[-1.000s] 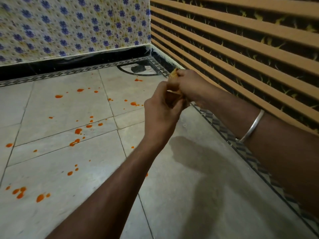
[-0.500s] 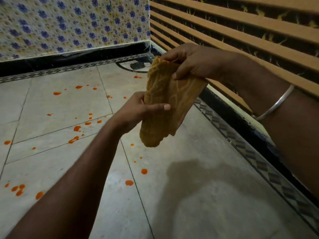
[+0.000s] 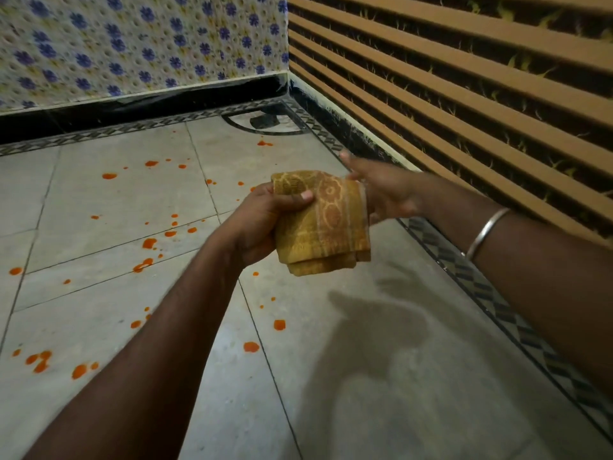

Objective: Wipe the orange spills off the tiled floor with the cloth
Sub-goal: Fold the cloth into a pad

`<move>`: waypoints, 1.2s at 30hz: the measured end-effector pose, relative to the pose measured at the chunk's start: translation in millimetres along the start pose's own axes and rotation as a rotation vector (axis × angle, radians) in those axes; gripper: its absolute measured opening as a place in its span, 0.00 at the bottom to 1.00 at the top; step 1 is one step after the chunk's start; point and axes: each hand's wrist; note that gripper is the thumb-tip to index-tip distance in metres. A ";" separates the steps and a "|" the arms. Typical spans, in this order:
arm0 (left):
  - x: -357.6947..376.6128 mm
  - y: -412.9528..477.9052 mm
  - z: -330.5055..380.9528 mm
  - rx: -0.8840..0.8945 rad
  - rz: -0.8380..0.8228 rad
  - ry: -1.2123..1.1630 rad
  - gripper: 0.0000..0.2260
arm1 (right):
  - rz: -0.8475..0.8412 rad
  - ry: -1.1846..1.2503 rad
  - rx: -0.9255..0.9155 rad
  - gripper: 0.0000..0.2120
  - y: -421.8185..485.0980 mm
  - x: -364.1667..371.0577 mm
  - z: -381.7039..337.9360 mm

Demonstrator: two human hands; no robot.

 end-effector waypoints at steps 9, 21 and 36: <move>-9.1 3.5 -1.7 0.059 0.101 0.023 0.14 | -0.165 0.209 -0.237 0.35 2.0 23.8 12.1; -17.2 16.2 -8.8 0.129 0.387 0.366 0.19 | 0.284 -0.165 -0.485 0.38 15.7 48.3 17.9; -18.1 18.3 -15.8 0.320 0.498 1.041 0.15 | 0.526 -0.460 -0.458 0.21 21.7 43.1 20.7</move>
Point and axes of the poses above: each hand's wrist, its own y-axis towards the middle knuckle, its own x-axis out of the palm, z = x × y, and after that the axes turned 5 degrees about -y, right-handed
